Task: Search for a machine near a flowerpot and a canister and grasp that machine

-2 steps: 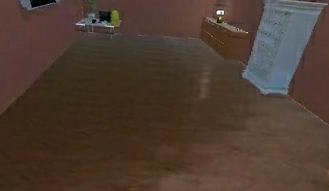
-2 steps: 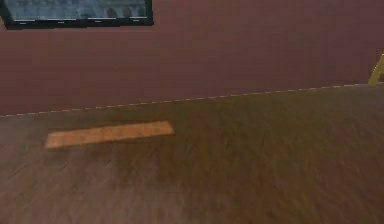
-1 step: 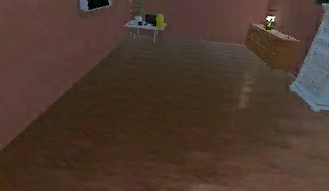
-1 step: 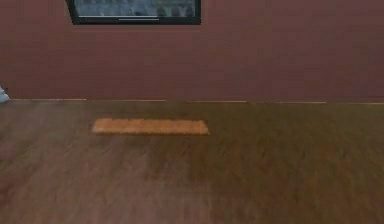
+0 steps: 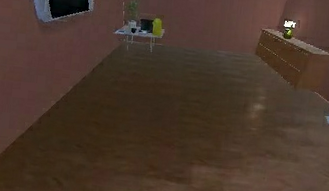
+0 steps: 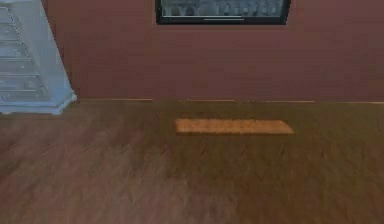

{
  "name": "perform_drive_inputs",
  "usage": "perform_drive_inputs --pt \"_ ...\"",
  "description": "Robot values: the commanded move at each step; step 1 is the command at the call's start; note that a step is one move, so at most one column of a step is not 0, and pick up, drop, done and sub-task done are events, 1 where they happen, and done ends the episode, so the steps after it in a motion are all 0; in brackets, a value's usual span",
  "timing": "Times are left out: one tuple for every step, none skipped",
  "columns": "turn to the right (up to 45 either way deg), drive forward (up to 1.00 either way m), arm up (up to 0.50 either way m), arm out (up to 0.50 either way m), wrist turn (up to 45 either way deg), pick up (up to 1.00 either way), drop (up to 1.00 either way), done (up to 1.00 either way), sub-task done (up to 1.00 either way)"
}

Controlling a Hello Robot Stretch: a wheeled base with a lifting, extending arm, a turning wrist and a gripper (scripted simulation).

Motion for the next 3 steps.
perform_drive_inputs --pt "-3.0 0.0 0.0 0.0 0.0 0.0 0.0 0.0 0.0" --pt "0.0 1.0 0.0 0.0 0.0 0.0 0.0 0.0 0.0" --pt "0.0 1.0 0.0 0.0 0.0 0.0 0.0 0.0 0.0"
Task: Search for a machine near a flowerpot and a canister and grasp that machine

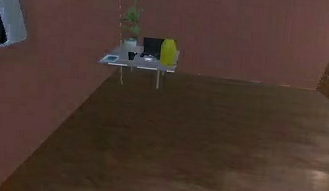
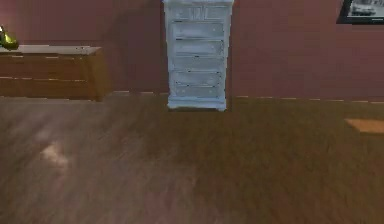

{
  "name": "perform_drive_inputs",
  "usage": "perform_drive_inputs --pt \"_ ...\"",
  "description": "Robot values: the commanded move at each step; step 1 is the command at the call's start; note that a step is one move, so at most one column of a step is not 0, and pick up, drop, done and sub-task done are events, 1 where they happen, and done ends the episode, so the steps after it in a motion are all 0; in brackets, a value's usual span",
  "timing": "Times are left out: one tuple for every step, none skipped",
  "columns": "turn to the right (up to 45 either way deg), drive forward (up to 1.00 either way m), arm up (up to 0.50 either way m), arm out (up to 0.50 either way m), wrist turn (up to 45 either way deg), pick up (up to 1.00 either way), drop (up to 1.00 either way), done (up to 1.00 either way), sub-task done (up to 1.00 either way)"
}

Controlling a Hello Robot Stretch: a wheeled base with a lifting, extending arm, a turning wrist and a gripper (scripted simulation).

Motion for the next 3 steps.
perform_drive_inputs --pt "0.0 1.0 0.0 0.0 0.0 0.0 0.0 0.0 0.0" --pt "0.0 1.0 0.0 0.0 0.0 0.0 0.0 0.0 0.0" --pt "3.0 0.0 0.0 0.0 0.0 0.0 0.0 0.0 0.0"
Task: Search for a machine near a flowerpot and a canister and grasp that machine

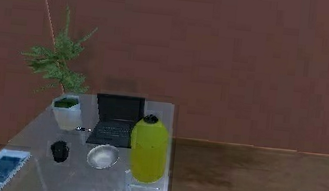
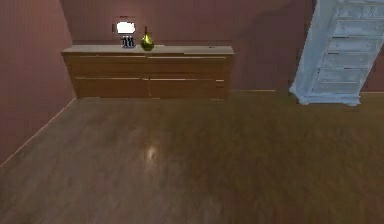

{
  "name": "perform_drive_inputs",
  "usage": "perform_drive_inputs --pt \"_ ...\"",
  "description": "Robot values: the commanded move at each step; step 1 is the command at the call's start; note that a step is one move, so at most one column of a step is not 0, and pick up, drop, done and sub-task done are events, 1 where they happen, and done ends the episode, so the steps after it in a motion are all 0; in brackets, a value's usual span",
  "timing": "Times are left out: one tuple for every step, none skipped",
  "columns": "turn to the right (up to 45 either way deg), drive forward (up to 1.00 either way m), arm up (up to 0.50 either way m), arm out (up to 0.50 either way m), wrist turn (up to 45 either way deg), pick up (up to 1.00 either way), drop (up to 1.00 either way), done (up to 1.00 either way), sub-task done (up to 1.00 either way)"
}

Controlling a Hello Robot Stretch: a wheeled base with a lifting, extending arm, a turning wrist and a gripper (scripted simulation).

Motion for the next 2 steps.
perform_drive_inputs --pt "0.0 0.15 0.0 0.0 0.0 0.0 0.0 0.0 0.0" --pt "-45.0 0.0 0.0 0.0 0.0 0.0 0.0 0.0 0.0"
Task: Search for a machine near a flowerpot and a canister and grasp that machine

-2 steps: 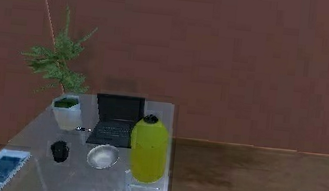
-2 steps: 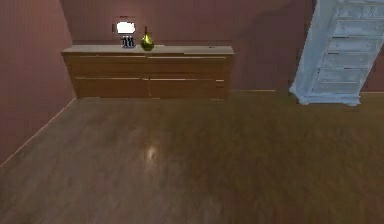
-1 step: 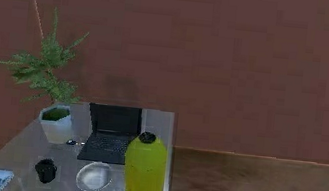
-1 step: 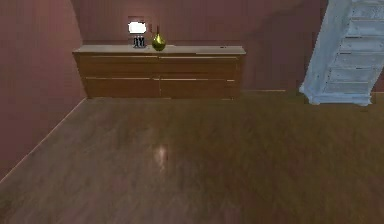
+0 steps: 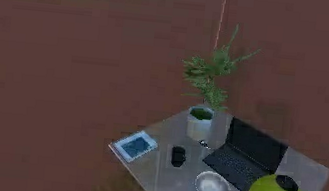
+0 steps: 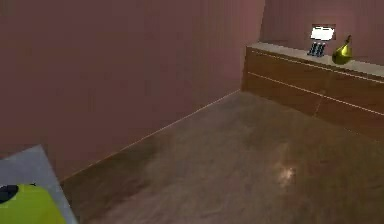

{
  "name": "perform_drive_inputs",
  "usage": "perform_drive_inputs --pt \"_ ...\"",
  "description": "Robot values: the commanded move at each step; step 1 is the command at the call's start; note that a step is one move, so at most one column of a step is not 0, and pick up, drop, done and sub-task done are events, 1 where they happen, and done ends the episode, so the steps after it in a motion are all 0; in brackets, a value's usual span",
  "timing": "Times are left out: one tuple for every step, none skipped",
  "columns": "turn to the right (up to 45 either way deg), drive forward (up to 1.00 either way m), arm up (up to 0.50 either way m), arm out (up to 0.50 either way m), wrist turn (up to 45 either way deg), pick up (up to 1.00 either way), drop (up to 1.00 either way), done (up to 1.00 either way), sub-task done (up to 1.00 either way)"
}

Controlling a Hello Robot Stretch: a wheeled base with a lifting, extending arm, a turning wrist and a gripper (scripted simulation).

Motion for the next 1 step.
perform_drive_inputs --pt "-45.0 0.0 0.0 0.0 0.0 0.0 0.0 0.0 0.0"
